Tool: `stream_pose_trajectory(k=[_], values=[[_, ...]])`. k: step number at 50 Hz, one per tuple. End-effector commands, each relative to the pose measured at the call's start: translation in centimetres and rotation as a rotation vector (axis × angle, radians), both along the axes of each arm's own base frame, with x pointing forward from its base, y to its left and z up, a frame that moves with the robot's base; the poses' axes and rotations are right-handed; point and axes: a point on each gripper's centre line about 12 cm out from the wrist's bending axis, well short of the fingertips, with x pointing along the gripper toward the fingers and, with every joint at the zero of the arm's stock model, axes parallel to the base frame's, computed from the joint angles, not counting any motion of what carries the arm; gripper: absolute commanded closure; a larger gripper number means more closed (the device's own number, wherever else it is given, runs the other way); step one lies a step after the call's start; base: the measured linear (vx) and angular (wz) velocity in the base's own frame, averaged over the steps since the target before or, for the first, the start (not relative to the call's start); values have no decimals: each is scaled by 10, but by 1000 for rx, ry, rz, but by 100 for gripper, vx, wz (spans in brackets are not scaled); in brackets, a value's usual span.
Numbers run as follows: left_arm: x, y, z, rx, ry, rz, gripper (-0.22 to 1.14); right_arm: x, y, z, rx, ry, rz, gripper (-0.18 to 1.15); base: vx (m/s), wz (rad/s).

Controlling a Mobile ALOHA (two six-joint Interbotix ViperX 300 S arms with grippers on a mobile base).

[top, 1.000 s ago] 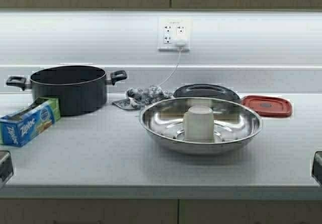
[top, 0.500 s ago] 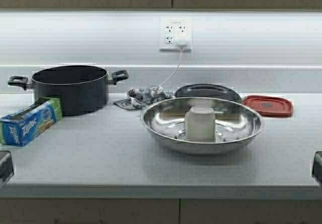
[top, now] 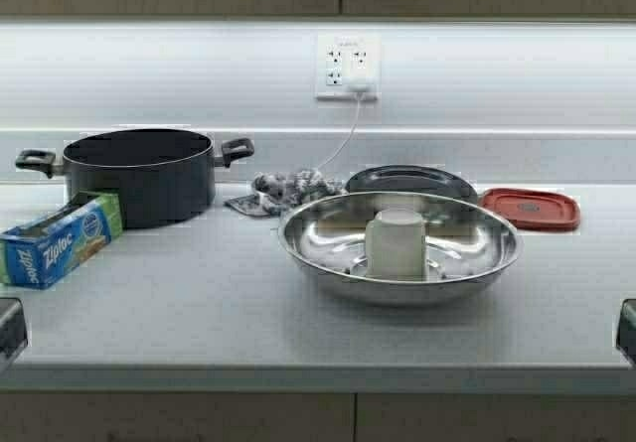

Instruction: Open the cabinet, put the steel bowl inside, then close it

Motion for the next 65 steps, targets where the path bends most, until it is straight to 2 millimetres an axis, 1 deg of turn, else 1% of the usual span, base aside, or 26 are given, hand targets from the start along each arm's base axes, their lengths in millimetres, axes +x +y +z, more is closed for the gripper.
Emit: stream_pose_trajectory(k=[1, 8, 17, 20, 22, 25, 27, 29, 33, 35, 36, 37, 39, 40, 41, 43, 44, 48, 56, 61, 65], values=[[17, -6, 14, -39, -39, 23, -10, 13, 7, 17, 36, -62, -26, -5, 0, 0], [33, -8, 13, -53, -45, 48, -10, 27, 9, 13, 33, -61, -44, -4, 0, 0], [44, -13, 7, -51, -43, 57, -9, 38, 7, 5, 26, -50, -63, -4, 0, 0], [48, -13, 3, -47, -42, 62, -8, 43, 6, 4, 27, -49, -71, -1, 0, 0], [50, -14, 2, -47, -40, 65, -6, 46, 6, 4, 28, -51, -74, 4, 0, 0], [53, -15, -3, -40, -34, 64, 1, 48, 7, 3, 27, -50, -75, 18, -1, 1], [54, -17, -5, -37, -25, 60, 8, 49, 8, 2, 26, -49, -75, 31, -2, 1], [56, -19, -7, -31, -12, 52, 18, 50, 8, 1, 26, -49, -75, 48, -2, 0], [61, -23, -10, -20, 28, 31, 48, 51, 9, 1, 23, -48, -76, 85, -3, -2], [62, -26, -11, -16, 49, 16, 65, 49, 8, 1, 23, -48, -76, 99, -3, 0], [62, -26, -11, -13, 58, 10, 74, 48, 7, 1, 24, -47, -76, 103, -3, 2], [62, -27, -11, -11, 66, 5, 83, 47, 6, 1, 22, -45, -76, 104, -3, 4], [60, -27, -9, -11, 73, -4, 96, 44, 3, 0, 21, -41, -78, 99, -2, 5], [60, -26, -8, -9, 74, -5, 100, 43, 2, -1, 18, -37, -77, 96, -2, 6], [59, -26, -7, -9, 76, -6, 101, 40, 2, -1, 16, -36, -75, 93, -2, 7], [56, -24, -5, -10, 79, -10, 98, 35, -1, -2, 12, -32, -73, 88, -3, 5], [53, -22, -2, -10, 81, -12, 93, 32, -3, -2, 11, -30, -72, 87, -3, 3], [44, -13, 5, -11, 87, -19, 86, 18, -9, -1, 6, -23, -61, 90, -3, 2], [17, 7, 19, 1, 119, -47, 89, -17, -27, 5, 8, 10, -15, 91, -1, 1], [-2, 23, 25, 12, 135, -61, 89, -38, -35, 8, 5, 59, 50, 91, 0, 0], [-18, 37, 29, 16, 148, -72, 89, -51, -41, 12, 6, 100, 105, 91, -2, -2]])
